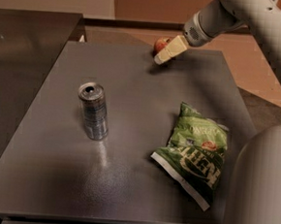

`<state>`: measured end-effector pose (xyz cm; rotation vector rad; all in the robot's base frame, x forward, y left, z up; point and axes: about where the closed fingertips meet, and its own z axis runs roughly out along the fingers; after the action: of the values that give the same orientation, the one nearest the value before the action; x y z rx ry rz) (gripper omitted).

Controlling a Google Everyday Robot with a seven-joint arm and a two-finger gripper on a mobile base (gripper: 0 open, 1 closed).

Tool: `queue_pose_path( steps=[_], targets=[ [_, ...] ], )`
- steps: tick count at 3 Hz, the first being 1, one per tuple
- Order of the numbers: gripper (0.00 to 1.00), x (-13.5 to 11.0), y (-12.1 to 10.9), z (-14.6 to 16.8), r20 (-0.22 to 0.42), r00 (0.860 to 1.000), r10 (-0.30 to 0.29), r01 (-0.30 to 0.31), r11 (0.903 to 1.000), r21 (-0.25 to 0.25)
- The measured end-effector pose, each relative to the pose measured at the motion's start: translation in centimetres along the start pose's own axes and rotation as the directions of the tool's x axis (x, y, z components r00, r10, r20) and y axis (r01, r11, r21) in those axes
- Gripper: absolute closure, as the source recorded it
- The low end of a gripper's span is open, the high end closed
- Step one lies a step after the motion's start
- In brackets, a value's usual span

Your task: Pick apple

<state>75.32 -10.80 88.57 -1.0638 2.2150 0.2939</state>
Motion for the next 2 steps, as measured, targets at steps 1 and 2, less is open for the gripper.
queue_pose_path(
  steps=[1, 2],
  targets=[
    [0.00, -1.2, -0.8, 1.2, 0.035, 0.999, 0.011, -0.011, 0.9998, 0.014],
    [0.00, -3.1, -1.8, 3.6, 0.079, 0.997, 0.012, -0.014, 0.9996, 0.026]
  ],
)
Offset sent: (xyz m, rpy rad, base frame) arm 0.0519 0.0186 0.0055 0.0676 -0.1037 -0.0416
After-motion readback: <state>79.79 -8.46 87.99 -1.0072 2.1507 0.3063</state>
